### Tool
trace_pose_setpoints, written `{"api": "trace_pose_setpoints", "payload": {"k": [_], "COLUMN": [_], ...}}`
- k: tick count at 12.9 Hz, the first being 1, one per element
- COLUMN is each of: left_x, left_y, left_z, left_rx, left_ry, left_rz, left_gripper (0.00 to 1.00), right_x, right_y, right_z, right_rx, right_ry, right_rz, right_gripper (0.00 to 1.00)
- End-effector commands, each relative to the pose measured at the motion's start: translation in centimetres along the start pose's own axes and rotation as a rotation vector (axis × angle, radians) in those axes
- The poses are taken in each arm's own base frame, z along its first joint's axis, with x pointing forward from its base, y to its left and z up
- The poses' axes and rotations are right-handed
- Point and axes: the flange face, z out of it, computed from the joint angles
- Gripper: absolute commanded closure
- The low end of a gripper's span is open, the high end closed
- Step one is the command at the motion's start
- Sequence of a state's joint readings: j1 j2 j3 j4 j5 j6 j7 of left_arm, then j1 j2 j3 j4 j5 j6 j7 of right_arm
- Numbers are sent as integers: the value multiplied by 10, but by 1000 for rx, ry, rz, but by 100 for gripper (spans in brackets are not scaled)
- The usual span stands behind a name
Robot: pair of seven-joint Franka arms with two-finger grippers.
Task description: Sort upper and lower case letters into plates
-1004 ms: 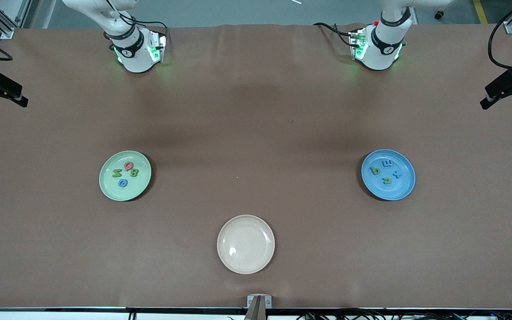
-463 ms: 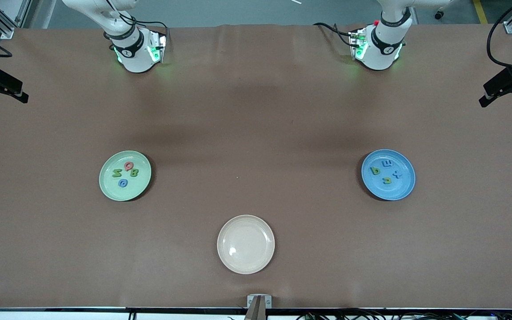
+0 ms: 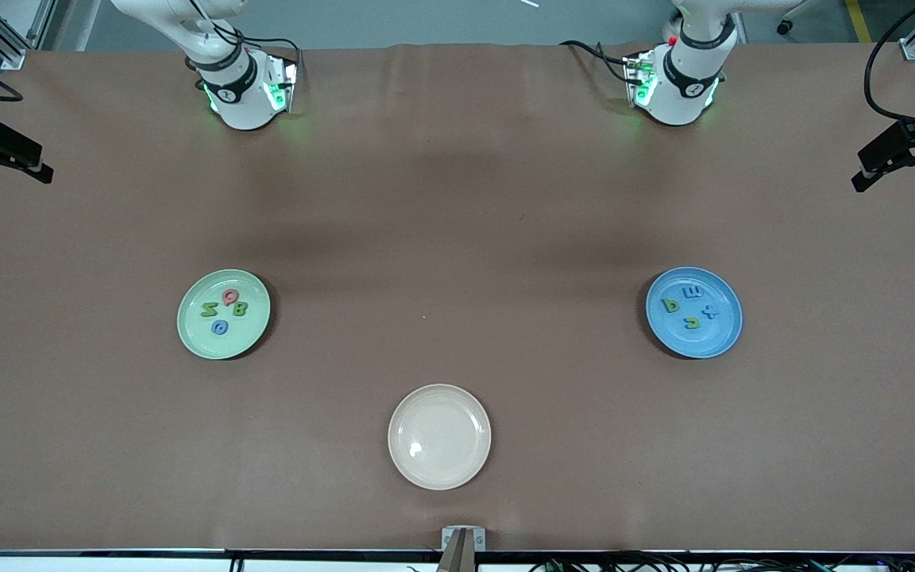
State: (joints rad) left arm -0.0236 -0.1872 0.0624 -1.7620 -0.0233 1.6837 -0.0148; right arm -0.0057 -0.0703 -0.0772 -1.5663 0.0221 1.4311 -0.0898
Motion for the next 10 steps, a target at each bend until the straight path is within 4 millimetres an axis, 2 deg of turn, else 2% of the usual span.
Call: {"api": "trace_pose_setpoints", "payload": {"k": [1, 5, 8, 10], "left_x": [3, 20, 44, 62], "left_y": [-2, 6, 12, 20], "left_z": [-3, 0, 5, 0], "left_rx": [19, 23, 26, 27], "left_ry": [3, 5, 9, 26], "left_rz": [5, 25, 34, 47], "left_gripper": [0, 0, 0, 0], "right_x": [-7, -6, -7, -7], "right_y": [-4, -10, -7, -7], "right_z": [-1, -1, -1, -1], "right_rx": [16, 13, 14, 9], "right_ry": [0, 1, 1, 1], "right_rz": [8, 37, 32, 30], "right_gripper": [0, 0, 0, 0]}}
